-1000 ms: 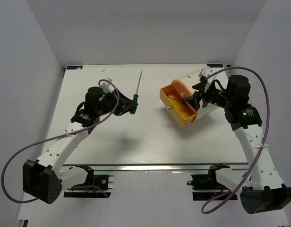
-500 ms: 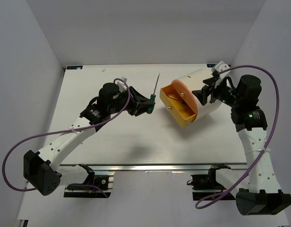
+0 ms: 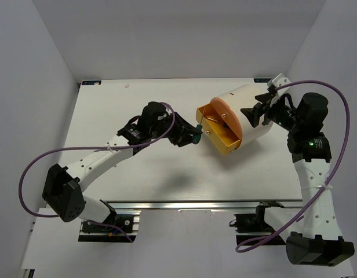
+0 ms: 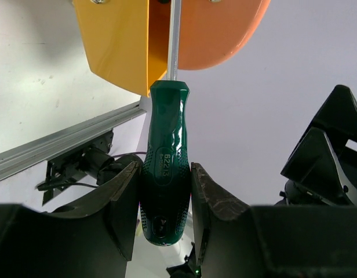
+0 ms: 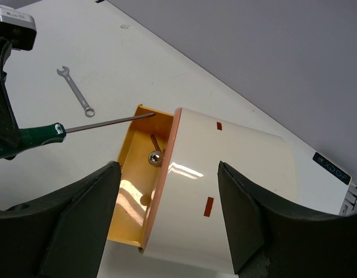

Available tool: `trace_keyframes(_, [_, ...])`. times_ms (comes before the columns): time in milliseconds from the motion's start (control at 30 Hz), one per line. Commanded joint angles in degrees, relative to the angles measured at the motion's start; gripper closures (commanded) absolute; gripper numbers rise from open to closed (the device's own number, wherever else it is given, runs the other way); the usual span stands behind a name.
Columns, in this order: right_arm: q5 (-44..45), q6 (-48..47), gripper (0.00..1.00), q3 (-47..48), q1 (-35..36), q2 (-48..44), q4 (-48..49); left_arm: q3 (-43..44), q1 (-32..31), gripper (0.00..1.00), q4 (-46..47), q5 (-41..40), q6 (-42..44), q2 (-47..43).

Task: Sort the tools into containers

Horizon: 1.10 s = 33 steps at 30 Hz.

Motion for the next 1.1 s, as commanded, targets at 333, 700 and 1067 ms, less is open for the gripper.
trace_keyframes(333, [-2.03, 1.77, 0.27, -2.35, -3.02, -2.11, 4.26, 7.30, -2.05, 1.00, 1.54, 2.22, -2.68, 6.27])
trace_keyframes(700, [-2.12, 2.65, 0.27, -4.20, -3.63, -3.43, 5.23, 15.64, -2.58, 1.00, 2.33, 0.91, -2.42, 16.03])
trace_keyframes(1067, [-1.85, 3.00, 0.27, -5.25, -4.07, -4.49, 5.23, 25.84, -2.84, 0.72, 0.92, -0.24, -2.51, 24.12])
